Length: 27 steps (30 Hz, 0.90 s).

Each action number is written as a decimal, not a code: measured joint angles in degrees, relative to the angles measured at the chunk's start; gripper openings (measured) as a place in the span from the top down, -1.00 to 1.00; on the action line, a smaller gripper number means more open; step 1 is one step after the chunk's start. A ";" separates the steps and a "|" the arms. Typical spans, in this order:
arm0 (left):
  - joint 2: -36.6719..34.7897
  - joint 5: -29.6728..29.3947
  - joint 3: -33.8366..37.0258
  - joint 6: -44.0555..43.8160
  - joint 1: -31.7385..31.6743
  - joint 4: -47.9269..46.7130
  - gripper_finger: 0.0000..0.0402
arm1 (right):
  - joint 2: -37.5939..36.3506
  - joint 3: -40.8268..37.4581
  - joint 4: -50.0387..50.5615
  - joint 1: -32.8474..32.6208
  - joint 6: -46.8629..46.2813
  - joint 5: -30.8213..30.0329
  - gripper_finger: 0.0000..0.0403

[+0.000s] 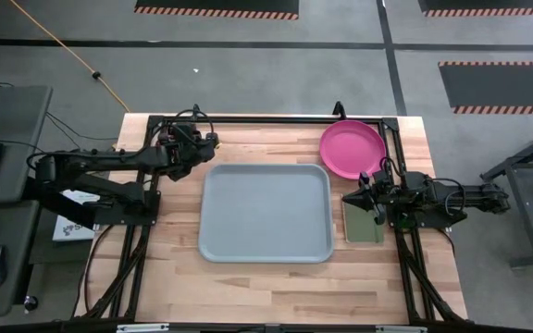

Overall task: Pick and place plate/cup/fork/spoon on tray
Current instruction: Put the orange fork on the gray serving tray

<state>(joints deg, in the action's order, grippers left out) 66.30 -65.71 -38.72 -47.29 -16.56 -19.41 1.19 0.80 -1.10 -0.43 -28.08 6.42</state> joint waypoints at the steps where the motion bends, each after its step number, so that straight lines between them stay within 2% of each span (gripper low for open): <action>1: 0.00 0.00 -0.01 0.27 0.00 -0.01 0.99 | 0.00 0.00 0.00 -0.02 0.00 0.00 1.00; 9: -1.12 0.00 0.00 1.78 0.13 0.03 1.00 | 0.00 -0.01 0.00 -0.02 0.00 0.00 1.00; 17: -6.05 -0.56 -0.02 6.34 0.24 -1.17 1.00 | 0.00 0.00 0.01 -0.01 0.00 0.00 1.00; 27: -10.91 -2.36 0.00 2.98 0.22 -12.67 1.00 | 0.01 0.00 0.00 0.00 0.00 0.00 1.00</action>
<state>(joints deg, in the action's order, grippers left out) 55.40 -68.07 -38.72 -44.31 -16.34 -32.08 1.20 0.80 -1.10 -0.43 -28.08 6.42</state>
